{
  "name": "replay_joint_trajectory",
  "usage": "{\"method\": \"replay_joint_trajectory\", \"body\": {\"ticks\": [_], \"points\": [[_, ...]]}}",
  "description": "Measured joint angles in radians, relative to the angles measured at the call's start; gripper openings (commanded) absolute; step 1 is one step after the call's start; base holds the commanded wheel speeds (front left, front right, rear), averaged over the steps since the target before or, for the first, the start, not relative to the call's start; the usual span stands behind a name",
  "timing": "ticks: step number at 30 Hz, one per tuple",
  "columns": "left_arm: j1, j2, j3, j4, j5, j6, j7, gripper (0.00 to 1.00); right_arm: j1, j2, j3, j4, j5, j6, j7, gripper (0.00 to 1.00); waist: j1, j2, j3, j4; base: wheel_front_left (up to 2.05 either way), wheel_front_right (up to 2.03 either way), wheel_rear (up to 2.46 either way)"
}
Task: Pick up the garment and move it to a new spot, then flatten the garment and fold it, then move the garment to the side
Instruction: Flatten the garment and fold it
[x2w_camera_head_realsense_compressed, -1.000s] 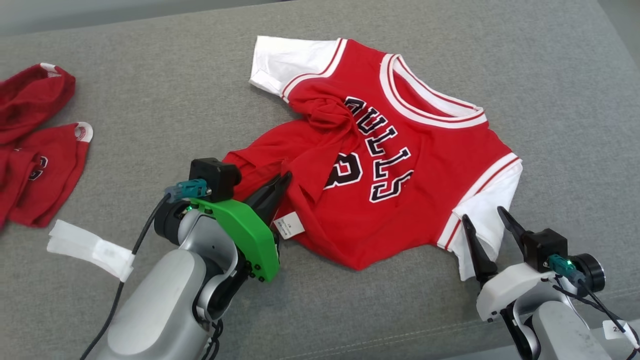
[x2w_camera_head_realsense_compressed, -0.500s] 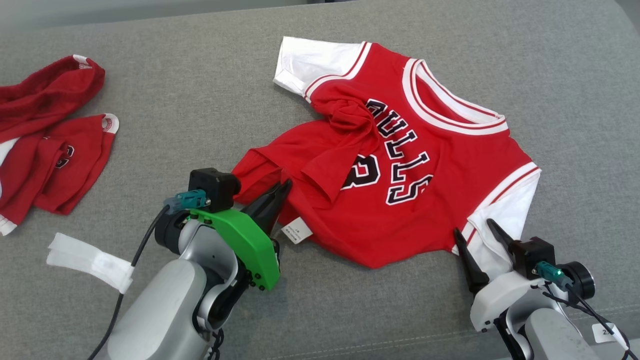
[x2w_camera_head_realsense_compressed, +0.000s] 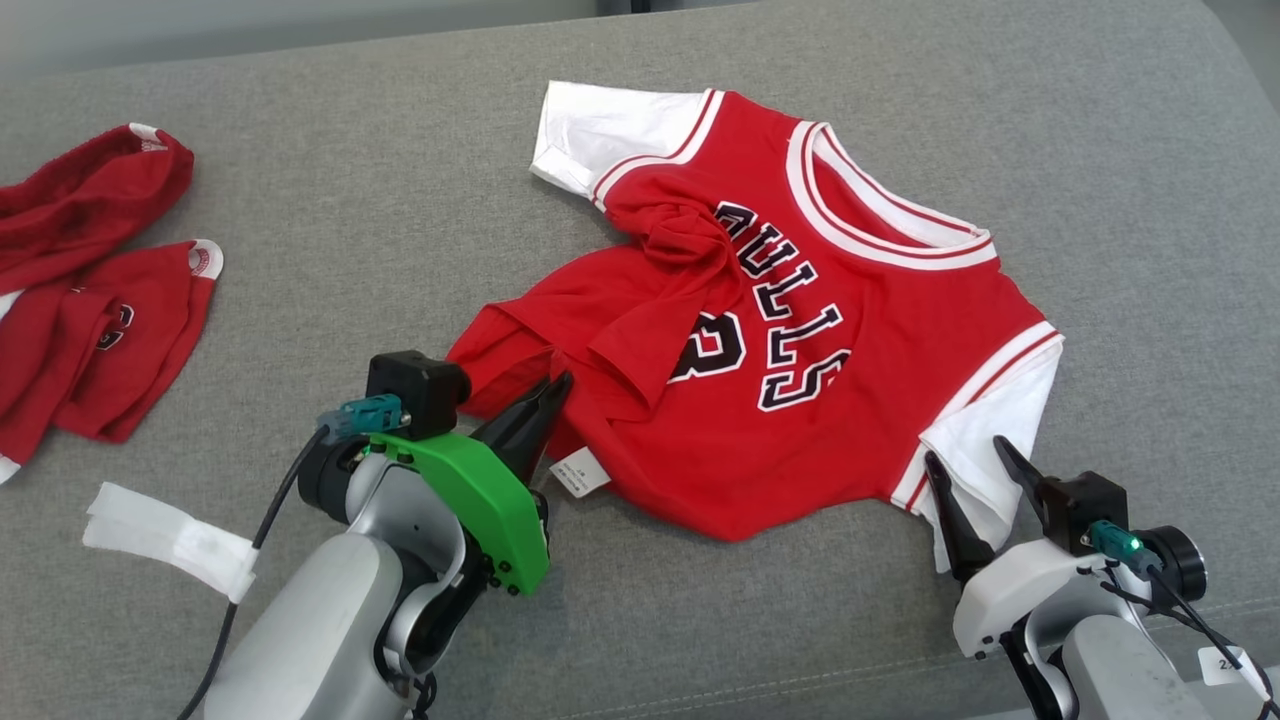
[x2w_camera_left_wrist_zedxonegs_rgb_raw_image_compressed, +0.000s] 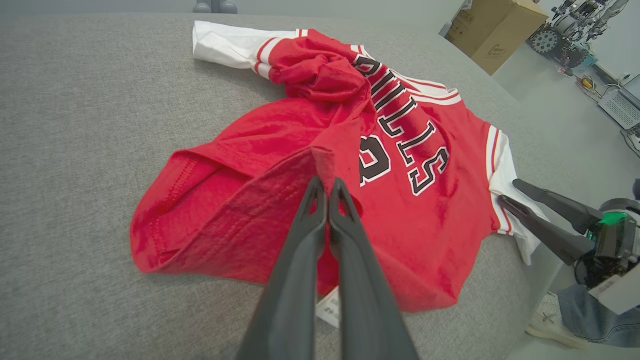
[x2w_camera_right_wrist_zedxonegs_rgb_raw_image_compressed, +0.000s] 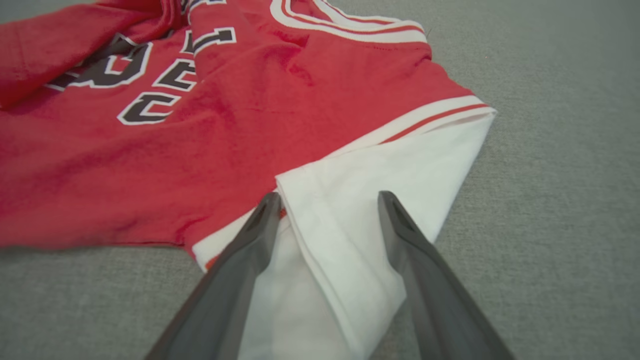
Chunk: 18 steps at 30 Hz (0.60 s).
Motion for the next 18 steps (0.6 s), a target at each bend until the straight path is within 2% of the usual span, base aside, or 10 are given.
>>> {"method": "replay_joint_trajectory", "body": {"ticks": [6, 8, 10, 11, 13, 14, 17, 18], "points": [[0.012, 0.001, -0.002, -0.010, 0.000, 0.000, 0.004, 0.00, -0.001, -0.001, -0.009, 0.008, 0.002, -0.001, 0.000, 1.00, 0.0000, 0.0000, -0.004, 0.000, 0.00, 0.00, 0.00], [0.015, 0.001, -0.003, -0.012, 0.000, 0.003, 0.004, 0.00, -0.005, -0.001, -0.015, 0.017, 0.003, -0.002, 0.000, 0.89, 0.0000, 0.0000, -0.005, 0.001, 0.00, 0.00, 0.00], [0.015, 0.002, -0.003, -0.014, 0.000, 0.005, 0.004, 0.00, -0.013, -0.002, -0.018, 0.024, 0.003, -0.002, 0.000, 0.69, 0.0000, 0.0000, -0.006, 0.002, 0.00, 0.00, 0.00], [0.015, 0.002, -0.003, -0.014, 0.000, 0.008, 0.004, 0.00, -0.018, -0.002, -0.018, 0.024, 0.003, -0.002, 0.000, 0.63, 0.0000, 0.0000, -0.007, 0.003, 0.00, 0.00, 0.00], [0.015, 0.003, -0.003, -0.015, 0.000, 0.009, 0.004, 0.00, -0.021, -0.002, -0.019, 0.024, 0.003, -0.002, 0.000, 0.58, 0.0000, 0.0000, -0.008, 0.005, 0.00, 0.00, 0.00], [0.015, 0.003, -0.003, -0.015, 0.000, 0.009, 0.005, 0.00, -0.021, -0.002, -0.020, 0.025, 0.003, -0.002, 0.000, 0.51, 0.0000, 0.0000, -0.008, 0.006, 0.00, 0.00, 0.00], [0.015, 0.003, -0.003, -0.016, 0.000, 0.009, 0.006, 0.00, -0.021, -0.004, -0.021, 0.025, 0.003, -0.002, 0.000, 0.49, 0.0000, 0.0000, -0.008, 0.008, 0.00, 0.00, 0.00], [0.016, 0.004, -0.003, -0.017, 0.000, 0.009, 0.006, 0.00, -0.022, -0.005, -0.022, 0.025, 0.003, -0.002, 0.000, 0.45, 0.0000, 0.0000, -0.009, 0.009, 0.00, 0.00, 0.00]]}}
